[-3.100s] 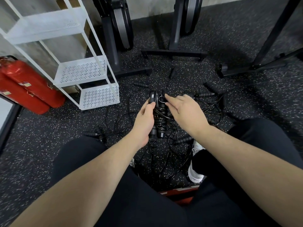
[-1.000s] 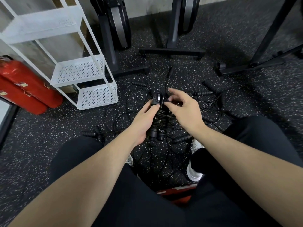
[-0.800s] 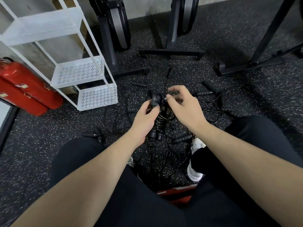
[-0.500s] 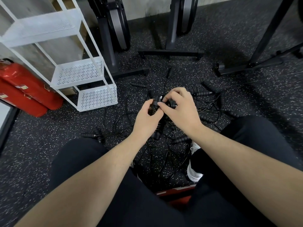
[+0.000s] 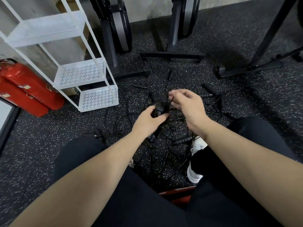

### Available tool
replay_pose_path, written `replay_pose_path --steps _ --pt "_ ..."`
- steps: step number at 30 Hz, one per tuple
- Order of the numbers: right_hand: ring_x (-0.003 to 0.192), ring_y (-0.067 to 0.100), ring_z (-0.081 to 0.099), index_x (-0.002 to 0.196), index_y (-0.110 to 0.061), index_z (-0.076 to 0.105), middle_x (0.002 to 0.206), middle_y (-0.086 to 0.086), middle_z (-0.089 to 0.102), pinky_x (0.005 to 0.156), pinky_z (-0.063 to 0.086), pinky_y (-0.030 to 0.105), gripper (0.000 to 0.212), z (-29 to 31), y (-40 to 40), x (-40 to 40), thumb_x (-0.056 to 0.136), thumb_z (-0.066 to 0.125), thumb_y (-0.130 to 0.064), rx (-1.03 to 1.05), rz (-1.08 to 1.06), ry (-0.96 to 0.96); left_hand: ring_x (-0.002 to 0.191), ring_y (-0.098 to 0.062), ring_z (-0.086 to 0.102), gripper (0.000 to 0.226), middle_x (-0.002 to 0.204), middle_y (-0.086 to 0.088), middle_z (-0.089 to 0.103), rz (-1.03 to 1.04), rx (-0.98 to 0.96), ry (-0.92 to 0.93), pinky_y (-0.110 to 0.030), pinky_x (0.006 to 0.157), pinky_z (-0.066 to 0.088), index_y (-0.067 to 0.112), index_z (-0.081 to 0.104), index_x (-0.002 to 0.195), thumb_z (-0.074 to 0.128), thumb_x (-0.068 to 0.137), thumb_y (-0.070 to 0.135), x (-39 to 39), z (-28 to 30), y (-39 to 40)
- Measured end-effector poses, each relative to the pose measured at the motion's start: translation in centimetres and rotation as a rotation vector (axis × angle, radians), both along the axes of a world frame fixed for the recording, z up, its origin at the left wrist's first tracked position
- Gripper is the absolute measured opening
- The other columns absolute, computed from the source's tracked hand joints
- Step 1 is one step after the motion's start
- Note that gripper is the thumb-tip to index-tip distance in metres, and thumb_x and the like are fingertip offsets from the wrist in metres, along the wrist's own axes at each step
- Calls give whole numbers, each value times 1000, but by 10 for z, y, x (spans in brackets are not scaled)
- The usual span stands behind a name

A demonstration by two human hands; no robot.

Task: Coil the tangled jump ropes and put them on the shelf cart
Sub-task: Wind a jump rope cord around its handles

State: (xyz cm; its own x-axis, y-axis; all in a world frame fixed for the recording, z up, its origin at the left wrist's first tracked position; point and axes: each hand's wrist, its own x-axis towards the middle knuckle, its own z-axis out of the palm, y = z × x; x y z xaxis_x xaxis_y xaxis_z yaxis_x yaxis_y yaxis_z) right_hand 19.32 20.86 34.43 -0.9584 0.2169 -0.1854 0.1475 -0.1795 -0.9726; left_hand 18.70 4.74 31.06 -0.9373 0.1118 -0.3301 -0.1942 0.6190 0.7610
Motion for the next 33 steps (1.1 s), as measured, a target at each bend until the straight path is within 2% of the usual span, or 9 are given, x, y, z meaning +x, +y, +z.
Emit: replay_pose_path --steps 3,5,8,14,19,24,27,29,33 --pt "87 15 70 102 -11 69 96 2 76 76 59 28 7 4 10 -6 97 66 -14 -354 -167 -139 108 -15 63 58 124 12 67 -79 -106 17 -39 98 52 39 59 133 70 83 64 -6 10 -3" --pt "83 14 70 110 -11 67 94 2 76 74 60 29 14 5 13 -7 97 67 -17 -409 -173 -182 107 -15 64 60 124 12 67 -104 -147 11 -40 97 52 39 59 133 70 80 67 -8 17 -4" --pt "88 16 71 118 -14 65 103 2 76 76 62 33 25 10 15 -5 98 67 -29 -324 -139 -264 106 -16 64 62 122 11 68 -75 -142 -8 -40 97 52 36 62 130 71 78 69 -9 26 -4" --pt "78 15 60 111 -19 63 100 3 69 54 51 24 12 30 -1 12 101 59 -25 2 81 -332 99 -19 67 58 116 2 68 161 129 -41 -41 87 59 24 62 127 76 83 59 -9 49 -2" --pt "88 10 61 116 -21 71 103 -6 70 62 47 19 20 53 -19 19 102 58 -27 140 148 -192 94 -17 67 45 114 0 68 330 345 -2 -32 74 57 23 59 124 73 90 48 -5 77 11" --pt "103 9 64 122 -29 69 113 -11 71 75 49 24 26 84 -28 8 98 62 -35 176 162 -116 113 -22 65 50 128 -1 68 440 559 -45 -43 100 53 27 60 135 54 97 60 -2 115 9" --pt "100 15 71 121 -24 70 109 -5 76 90 57 32 32 97 -36 -1 92 70 -39 119 170 -78 107 -16 66 26 118 4 70 461 624 19 -31 80 53 31 67 123 51 105 38 -2 142 5" --pt "93 18 75 116 -19 71 102 0 78 89 61 37 29 108 -43 -9 90 75 -34 69 176 -49 105 -10 62 26 117 9 66 432 627 110 -26 76 50 32 66 125 47 107 27 -6 156 2" --pt "94 25 76 116 -10 72 102 9 78 89 61 45 33 136 -57 -32 86 80 -21 -2 126 -26 117 -14 62 36 133 3 63 372 612 247 -36 101 54 29 62 134 52 103 13 -21 184 -16"
